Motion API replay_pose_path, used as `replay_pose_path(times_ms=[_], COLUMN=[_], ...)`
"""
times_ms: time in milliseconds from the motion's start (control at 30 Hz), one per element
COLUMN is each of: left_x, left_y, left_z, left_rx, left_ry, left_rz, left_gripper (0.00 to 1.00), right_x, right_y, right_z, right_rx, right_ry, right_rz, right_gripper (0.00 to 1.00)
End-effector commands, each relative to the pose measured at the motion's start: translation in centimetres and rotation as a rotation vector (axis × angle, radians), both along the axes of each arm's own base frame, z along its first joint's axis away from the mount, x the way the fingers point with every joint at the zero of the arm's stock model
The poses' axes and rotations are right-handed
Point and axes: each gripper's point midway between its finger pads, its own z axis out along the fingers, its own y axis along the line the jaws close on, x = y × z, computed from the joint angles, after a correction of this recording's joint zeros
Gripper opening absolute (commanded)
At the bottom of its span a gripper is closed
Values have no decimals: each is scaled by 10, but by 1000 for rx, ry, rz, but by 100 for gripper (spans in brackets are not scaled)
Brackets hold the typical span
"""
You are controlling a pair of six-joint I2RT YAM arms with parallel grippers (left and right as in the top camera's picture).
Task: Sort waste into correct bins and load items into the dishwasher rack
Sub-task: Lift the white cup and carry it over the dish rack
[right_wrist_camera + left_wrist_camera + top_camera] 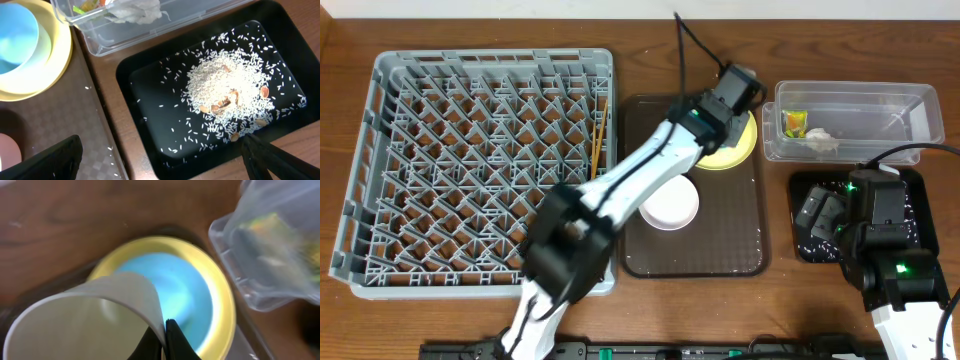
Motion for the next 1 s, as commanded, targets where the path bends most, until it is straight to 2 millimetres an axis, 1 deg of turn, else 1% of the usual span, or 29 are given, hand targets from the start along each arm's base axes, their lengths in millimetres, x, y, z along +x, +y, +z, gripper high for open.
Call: replay_pose_path(times_ms=[0,133,200,300,400,467,567,733,800,833,900,967], left_x=[-2,-17,-20,-17,-9,-5,3,16,23,28,34,39], left_y=[33,74,94,129,166,183,203,223,232,237,245,252], left_z=[93,136,150,162,163,163,153,124,109,96,77,63], left_rx=[-110,-219,-321,-519,-721,-833,-983,-1199,-1249,-1263,-1279,-1290], left_ry=[-96,-35,27,160,303,371,475,653,697,719,748,761], left_rz=[67,47,40,33,27,-12,-59,-121,-110,-86,-47,-21], left_gripper=[6,6,6,6,6,6,6,6,6,6,6,6], right_x=[0,0,0,0,0,0,0,0,0,0,0,0], right_y=[-3,-3,-3,-3,-3,-3,-3,-3,-3,-3,-3,-3], right_z=[2,2,2,2,2,2,2,2,2,2,2,2], right_rx=[-16,-16,-16,-16,-16,-16,-16,-16,-16,-16,-16,-16], right_ry=[-3,-3,-3,-3,-3,-3,-3,-3,-3,-3,-3,-3], right_rz=[-6,-6,-6,-6,-6,-6,-6,-6,-6,-6,-6,-6], right_gripper=[99,99,99,99,99,99,99,99,99,99,99,99])
